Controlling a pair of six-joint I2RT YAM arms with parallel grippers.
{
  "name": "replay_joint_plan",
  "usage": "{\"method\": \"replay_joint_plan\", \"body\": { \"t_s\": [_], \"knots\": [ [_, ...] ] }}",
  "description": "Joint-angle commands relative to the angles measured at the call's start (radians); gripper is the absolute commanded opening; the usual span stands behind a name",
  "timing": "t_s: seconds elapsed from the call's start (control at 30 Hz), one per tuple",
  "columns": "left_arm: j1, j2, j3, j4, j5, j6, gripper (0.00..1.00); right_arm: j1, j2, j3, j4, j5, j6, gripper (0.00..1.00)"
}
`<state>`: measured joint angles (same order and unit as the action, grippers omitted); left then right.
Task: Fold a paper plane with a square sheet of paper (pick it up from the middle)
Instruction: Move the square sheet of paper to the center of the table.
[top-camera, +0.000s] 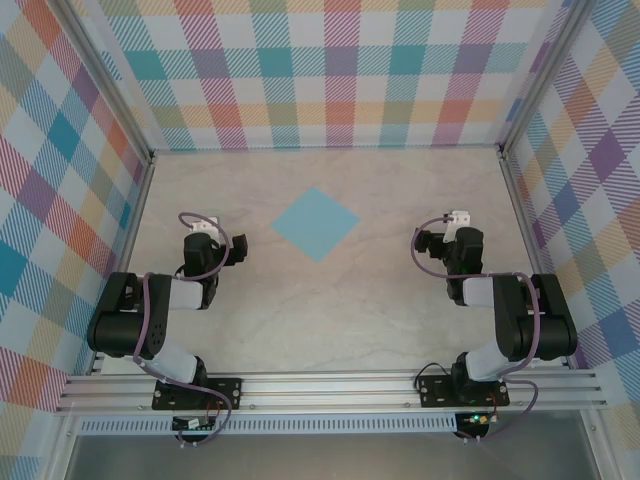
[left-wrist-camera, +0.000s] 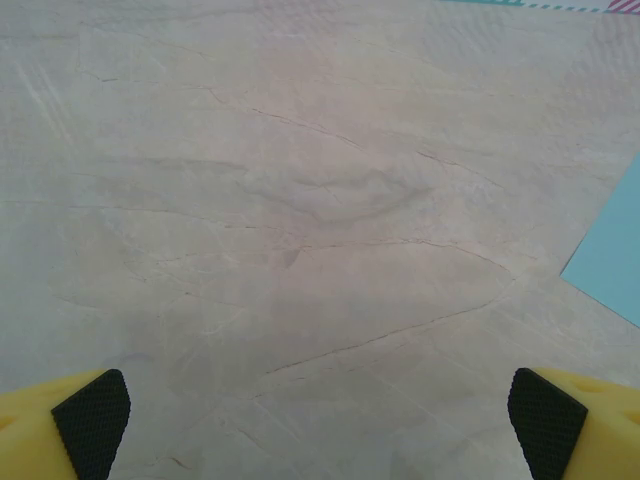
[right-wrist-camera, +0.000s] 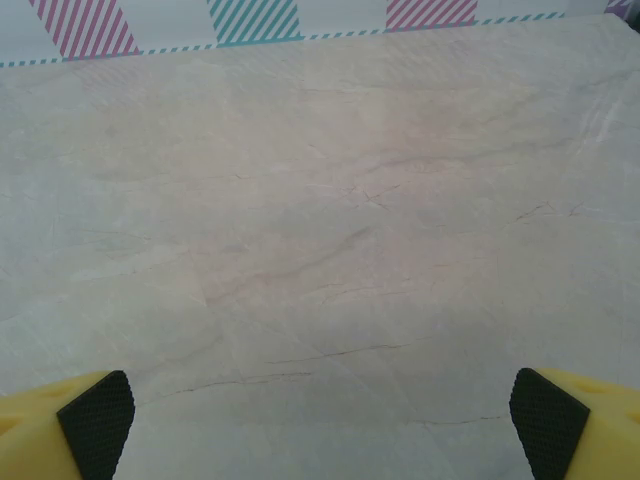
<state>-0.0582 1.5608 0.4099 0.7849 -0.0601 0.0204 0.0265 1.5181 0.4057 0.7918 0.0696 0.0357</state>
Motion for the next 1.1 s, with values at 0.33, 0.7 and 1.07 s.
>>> {"method": "replay_joint_plan", "body": {
  "t_s": [0.33,0.7,1.07],
  "knots": [
    [-0.003,0.006,0.018,0.014,0.011,0.014,1.0,-0.004,0.006,0.01,0.015,-0.014,-0.014,1.0],
    [-0.003,0.007,0.018,0.013,0.011,0.015,1.0,-0.005,0.006,0.009,0.015,-0.013,-0.014,1.0],
    [-0.003,-0.012,0.019,-0.001,0.004,0.013,1.0,-0.004,-0.01,0.013,-0.004,-0.005,-0.016,1.0]
  ]
}}
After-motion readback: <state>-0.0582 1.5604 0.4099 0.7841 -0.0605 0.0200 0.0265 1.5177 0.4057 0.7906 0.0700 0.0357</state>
